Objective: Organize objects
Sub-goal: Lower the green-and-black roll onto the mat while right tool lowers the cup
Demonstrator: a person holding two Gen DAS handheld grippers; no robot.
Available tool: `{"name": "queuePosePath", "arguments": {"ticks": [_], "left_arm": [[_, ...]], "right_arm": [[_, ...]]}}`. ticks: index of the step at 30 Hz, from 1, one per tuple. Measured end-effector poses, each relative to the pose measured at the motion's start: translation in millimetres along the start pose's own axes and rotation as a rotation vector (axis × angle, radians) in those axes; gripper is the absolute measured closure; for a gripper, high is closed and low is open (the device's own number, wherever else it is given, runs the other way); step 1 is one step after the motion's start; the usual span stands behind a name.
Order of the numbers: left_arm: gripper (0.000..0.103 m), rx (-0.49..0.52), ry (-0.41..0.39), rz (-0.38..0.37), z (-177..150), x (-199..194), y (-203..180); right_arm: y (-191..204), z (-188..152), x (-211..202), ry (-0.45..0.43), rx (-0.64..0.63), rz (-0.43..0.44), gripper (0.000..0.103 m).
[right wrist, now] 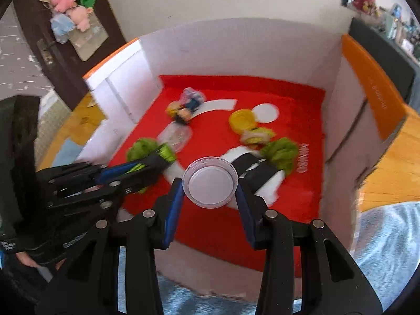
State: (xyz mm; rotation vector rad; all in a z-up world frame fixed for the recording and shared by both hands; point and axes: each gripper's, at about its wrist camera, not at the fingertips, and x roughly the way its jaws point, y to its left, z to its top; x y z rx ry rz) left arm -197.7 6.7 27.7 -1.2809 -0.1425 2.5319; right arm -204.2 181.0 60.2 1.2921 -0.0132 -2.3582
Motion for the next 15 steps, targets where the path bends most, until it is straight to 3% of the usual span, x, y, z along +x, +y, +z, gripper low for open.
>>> {"name": "queuePosePath", "arguments": {"ticks": [6, 15], "left_arm": [[0.090, -0.011, 0.003, 0.006, 1.3, 0.3, 3.9], [0.090, 0.002, 0.004, 0.007, 2.1, 6.2, 0.7]], "right_arm": [[5.1, -3.0, 9.5, 0.033, -0.004, 0.033, 0.064], [-10.1, -5.3, 10.5, 0.020, 0.020, -0.093, 0.064]]}}
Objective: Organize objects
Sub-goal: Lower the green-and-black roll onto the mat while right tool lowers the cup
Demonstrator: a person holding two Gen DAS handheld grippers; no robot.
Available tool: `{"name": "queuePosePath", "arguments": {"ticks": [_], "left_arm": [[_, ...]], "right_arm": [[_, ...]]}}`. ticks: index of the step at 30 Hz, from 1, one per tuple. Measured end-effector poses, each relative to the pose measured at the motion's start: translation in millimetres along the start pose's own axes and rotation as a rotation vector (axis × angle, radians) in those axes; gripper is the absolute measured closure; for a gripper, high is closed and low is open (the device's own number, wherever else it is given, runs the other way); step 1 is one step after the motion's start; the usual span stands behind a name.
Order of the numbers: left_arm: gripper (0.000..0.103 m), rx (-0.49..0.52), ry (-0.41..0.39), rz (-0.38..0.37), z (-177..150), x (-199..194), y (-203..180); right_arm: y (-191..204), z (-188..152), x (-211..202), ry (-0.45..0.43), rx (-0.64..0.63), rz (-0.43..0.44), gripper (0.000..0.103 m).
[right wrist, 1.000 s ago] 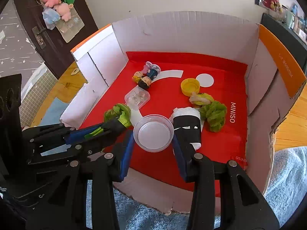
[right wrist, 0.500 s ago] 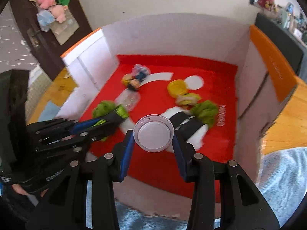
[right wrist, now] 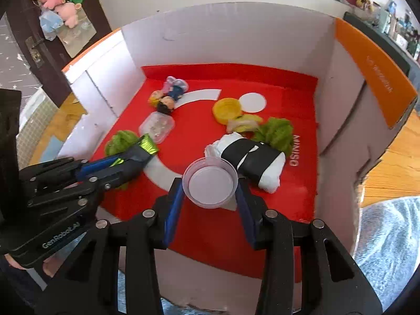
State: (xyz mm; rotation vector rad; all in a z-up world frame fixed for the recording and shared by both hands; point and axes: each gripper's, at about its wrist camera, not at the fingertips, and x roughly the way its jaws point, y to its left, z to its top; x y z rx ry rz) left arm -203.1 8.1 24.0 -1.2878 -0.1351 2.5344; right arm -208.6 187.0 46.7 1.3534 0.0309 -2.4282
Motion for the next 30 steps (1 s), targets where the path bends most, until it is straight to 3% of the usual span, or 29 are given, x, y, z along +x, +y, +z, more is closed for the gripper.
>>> {"name": "queuePosePath", "arguments": {"ticks": [9, 30], "left_arm": [[0.090, 0.005, -0.008, 0.026, 1.4, 3.2, -2.9], [0.088, 0.009, -0.014, 0.053, 2.1, 8.4, -5.7]], "right_arm": [[5.1, -1.6, 2.8, -0.015, -0.035, -0.082, 0.064], [-1.0, -6.0, -5.4, -0.032, -0.008, -0.055, 0.063]]}}
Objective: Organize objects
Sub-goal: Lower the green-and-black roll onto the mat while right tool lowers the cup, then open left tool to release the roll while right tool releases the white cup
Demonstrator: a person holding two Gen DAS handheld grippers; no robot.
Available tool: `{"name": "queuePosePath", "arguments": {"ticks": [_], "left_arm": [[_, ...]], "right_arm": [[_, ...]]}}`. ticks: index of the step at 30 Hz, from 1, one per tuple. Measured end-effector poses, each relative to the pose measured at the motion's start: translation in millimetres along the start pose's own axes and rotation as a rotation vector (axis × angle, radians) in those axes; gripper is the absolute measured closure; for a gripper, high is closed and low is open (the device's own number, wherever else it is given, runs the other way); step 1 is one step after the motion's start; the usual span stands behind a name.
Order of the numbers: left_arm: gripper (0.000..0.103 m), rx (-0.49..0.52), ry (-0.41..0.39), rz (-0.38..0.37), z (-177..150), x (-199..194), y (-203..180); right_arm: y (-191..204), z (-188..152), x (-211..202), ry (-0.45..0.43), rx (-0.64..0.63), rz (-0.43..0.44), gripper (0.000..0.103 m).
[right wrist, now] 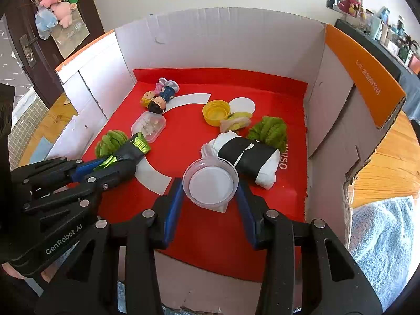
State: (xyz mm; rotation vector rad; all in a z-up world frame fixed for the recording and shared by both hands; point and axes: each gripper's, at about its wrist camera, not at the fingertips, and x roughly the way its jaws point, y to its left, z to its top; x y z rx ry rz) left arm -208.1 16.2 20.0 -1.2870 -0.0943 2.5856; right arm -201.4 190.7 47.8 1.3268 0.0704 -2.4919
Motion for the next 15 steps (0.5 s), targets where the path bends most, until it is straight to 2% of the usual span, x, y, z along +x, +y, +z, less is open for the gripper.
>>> {"name": "queuePosePath", "arguments": {"ticks": [2, 4, 8, 13, 15], "left_arm": [[0.084, 0.004, -0.007, 0.004, 0.3, -2.1, -0.6], [0.082, 0.010, -0.014, 0.009, 0.7, -4.6, -1.8], [0.077, 0.019, -0.027, 0.019, 1.2, -10.3, -3.1], [0.076, 0.013, -0.040, 0.023, -0.6, -19.1, -1.7], [0.065, 0.012, -0.050, 0.032, -1.5, -24.2, -1.3]], "right_arm": [[1.5, 0.1, -0.6, -0.003, -0.003, 0.002, 0.062], [2.5, -0.2, -2.3, -0.008, -0.005, 0.002, 0.050], [3.1, 0.1, -5.2, -0.017, -0.002, 0.004, 0.050], [4.2, -1.3, -11.0, -0.028, -0.003, 0.006, 0.050], [4.1, -2.1, -14.1, -0.033, -0.002, 0.005, 0.050]]}}
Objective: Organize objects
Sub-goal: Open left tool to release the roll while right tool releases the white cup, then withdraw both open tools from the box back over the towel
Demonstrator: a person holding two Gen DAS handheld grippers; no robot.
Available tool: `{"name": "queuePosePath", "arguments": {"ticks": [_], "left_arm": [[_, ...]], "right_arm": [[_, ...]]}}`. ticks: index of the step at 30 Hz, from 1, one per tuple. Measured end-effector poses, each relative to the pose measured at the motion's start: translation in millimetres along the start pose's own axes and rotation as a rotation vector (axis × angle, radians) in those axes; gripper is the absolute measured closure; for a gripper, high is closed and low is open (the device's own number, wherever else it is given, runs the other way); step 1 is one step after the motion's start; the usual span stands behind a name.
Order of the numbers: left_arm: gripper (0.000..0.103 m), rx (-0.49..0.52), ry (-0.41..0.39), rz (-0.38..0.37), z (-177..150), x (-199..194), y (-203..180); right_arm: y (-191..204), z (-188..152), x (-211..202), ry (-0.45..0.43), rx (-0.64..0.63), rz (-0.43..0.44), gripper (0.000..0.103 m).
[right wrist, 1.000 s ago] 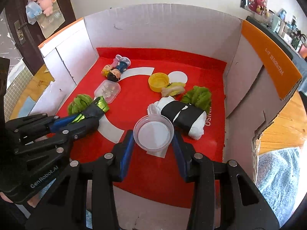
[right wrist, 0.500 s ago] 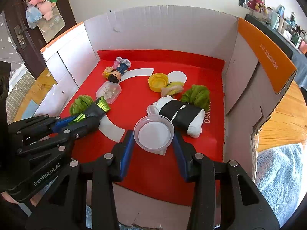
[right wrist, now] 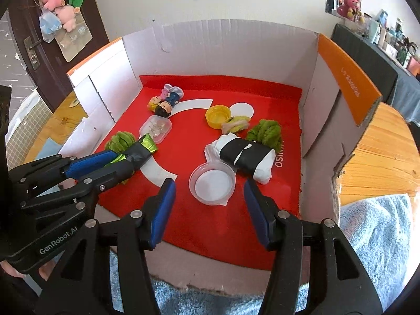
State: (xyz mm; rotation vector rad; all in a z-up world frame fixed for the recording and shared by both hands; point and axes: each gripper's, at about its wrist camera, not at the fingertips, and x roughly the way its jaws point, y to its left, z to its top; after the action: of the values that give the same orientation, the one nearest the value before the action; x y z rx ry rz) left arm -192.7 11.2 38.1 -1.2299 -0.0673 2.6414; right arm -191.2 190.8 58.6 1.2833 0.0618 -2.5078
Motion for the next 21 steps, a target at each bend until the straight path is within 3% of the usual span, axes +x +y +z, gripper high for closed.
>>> {"name": "queuePosePath", "arguments": {"ticks": [2, 16, 21], "left_arm": [[0.059, 0.003, -0.018, 0.018, -0.9, -6.6, 0.3], [0.052, -0.020, -0.085, 0.071, -20.3, -47.0, -1.6], [0.041, -0.030, -0.107, 0.083, -28.4, -60.2, -2.2]], "right_arm": [[0.5, -0.9, -4.3, -0.007, 0.001, -0.001, 0.050], [8.0, -12.6, -41.0, -0.064, -0.001, -0.008, 0.038], [10.8, -21.2, -54.0, -0.082, 0.003, -0.013, 0.035]]}}
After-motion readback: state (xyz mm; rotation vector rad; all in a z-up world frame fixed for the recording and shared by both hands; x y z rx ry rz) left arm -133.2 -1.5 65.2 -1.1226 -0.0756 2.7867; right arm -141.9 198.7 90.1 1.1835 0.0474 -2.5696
